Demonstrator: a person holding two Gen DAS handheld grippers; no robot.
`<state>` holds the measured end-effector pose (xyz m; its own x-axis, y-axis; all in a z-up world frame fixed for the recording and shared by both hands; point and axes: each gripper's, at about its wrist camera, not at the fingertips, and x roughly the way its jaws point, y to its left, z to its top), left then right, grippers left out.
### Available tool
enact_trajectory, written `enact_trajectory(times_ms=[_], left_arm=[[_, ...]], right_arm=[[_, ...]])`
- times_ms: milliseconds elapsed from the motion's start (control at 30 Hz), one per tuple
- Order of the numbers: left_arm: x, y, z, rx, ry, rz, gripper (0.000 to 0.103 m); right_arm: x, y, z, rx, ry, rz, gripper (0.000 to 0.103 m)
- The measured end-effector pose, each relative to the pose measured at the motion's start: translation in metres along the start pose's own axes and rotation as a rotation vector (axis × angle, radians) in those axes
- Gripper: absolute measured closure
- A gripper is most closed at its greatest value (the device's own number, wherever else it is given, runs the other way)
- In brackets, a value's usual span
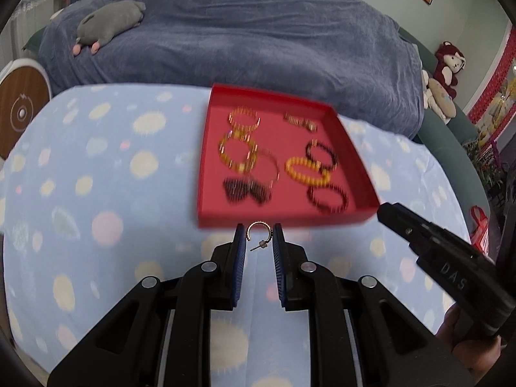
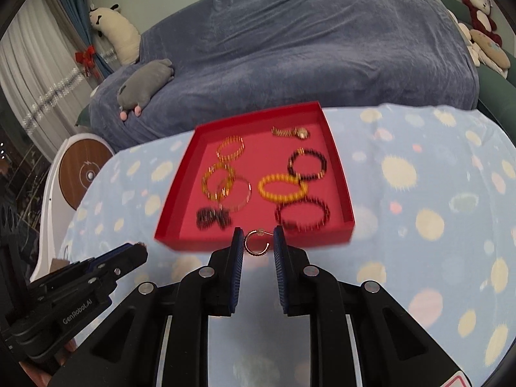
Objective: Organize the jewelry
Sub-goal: 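Lower the earring into the red box and open the left tool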
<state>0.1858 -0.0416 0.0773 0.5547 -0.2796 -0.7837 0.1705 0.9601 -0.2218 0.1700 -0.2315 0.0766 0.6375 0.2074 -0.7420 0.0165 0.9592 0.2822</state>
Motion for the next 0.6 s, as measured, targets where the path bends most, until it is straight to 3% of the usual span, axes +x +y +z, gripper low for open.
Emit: enact_trajectory(times_ms=[233, 600], left_arm=[[0.049, -0.01, 0.064, 0.024, -0.009, 0.013, 0.086], [0.137, -0.005, 0.105, 0.028, 0.062, 0.058, 0.087]], right_arm=[[0.049, 0.007, 0.058, -0.029, -0.005, -0.002, 0.086], [0.136, -0.005, 0.1, -0.009, 0.046, -0.034, 0.085]])
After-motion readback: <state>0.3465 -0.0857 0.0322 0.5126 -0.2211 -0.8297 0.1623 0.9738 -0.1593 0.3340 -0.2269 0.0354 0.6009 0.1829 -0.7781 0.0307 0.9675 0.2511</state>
